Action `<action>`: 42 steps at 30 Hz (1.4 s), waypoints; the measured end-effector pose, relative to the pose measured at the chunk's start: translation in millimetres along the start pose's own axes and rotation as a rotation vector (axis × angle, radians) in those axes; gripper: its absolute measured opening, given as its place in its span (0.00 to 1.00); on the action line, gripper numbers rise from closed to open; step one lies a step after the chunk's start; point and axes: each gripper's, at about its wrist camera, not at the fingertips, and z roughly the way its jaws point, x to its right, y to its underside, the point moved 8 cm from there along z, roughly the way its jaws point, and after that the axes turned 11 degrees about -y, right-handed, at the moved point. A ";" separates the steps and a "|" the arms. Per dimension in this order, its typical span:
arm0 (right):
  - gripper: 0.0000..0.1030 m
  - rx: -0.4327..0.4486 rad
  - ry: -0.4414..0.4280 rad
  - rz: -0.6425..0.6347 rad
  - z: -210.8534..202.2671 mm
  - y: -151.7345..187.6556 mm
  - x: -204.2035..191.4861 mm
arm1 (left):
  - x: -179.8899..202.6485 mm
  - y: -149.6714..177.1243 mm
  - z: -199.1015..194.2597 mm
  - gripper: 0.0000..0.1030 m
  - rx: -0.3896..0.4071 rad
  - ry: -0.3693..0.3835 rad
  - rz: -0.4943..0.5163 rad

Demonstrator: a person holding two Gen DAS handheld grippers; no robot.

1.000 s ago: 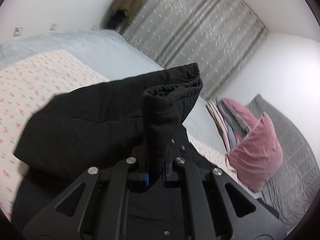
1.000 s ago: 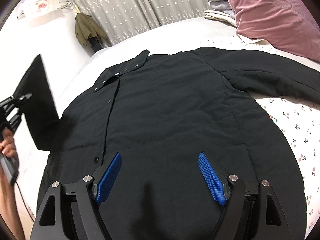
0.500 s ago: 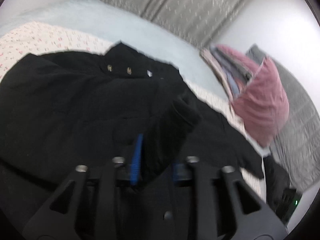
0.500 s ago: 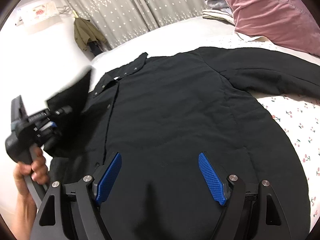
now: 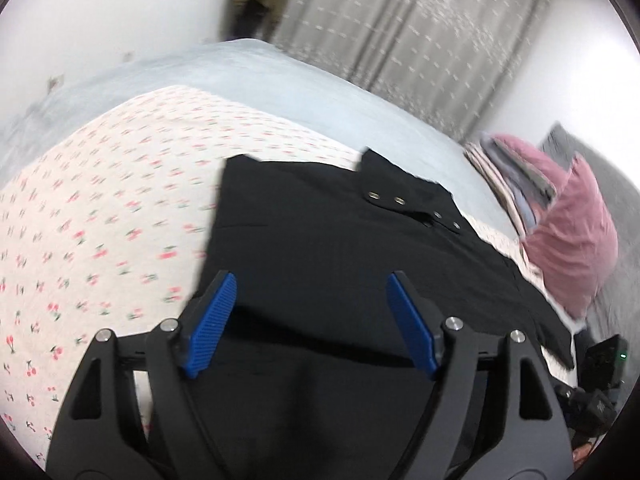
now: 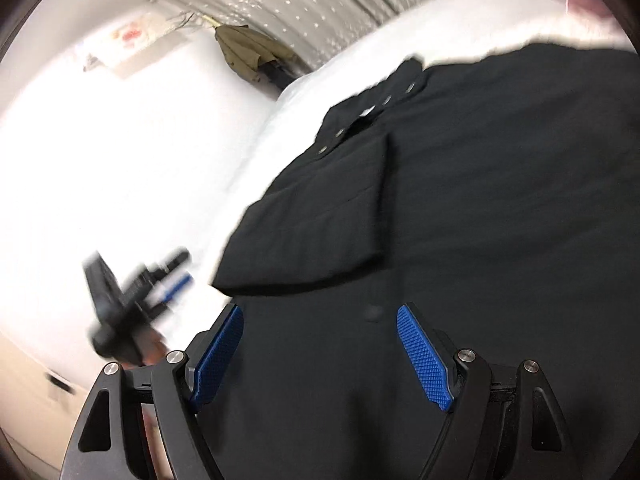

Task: Fold large clothes

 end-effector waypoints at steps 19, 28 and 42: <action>0.13 0.242 0.359 -0.290 59.2 -107.6 -7.9 | -23.6 0.2 63.6 0.21 -0.012 0.042 -0.115; 0.44 0.094 0.607 -0.213 55.4 -87.7 81.1 | 3.6 24.8 81.3 0.23 -0.066 -0.129 0.081; 0.79 0.032 0.710 -0.324 63.4 -66.8 88.6 | 11.3 44.2 69.1 0.84 -0.103 -0.147 0.151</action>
